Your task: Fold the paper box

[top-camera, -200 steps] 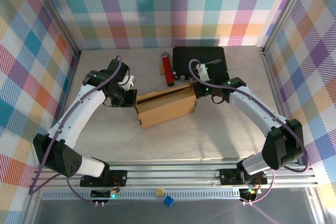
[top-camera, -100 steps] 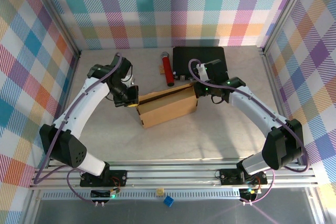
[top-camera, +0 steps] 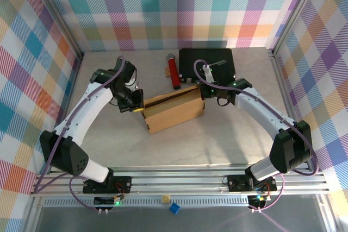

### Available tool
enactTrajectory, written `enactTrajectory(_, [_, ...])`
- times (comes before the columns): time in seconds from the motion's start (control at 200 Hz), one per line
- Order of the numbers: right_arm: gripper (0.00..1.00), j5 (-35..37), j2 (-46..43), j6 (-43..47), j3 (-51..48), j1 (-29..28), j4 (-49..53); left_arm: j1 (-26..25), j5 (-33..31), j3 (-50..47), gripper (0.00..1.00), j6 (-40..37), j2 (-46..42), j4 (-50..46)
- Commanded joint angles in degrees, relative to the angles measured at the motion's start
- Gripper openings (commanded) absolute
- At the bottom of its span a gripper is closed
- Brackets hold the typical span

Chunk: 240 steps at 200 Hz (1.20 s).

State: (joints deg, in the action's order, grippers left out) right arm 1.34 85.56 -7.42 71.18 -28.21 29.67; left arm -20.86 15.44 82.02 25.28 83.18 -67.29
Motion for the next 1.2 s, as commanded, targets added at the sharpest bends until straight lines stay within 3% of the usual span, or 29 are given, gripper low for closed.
enactTrajectory(0.0, [0.00, -1.32, 1.71, -2.34, -0.42, -1.11, 4.67, -0.44, 2.15, -4.70, 0.00, 2.29, -3.75, 6.58])
enactTrajectory(0.37, [0.00, 0.07, 1.19, -4.09, -0.84, -1.47, 3.75, -4.04, -3.36, -16.60, 0.00, 2.22, -11.26, 21.36])
enactTrajectory(0.92, [0.00, 0.13, 1.79, -3.92, 0.07, -1.76, 4.75, -8.43, -10.17, -26.19, 0.00, -1.09, -16.31, 26.92])
enactTrajectory(1.195, [0.31, -1.95, 2.32, -4.46, 4.63, -1.76, 9.69, -9.90, -14.06, -27.32, 0.00, -2.16, -15.17, 27.33])
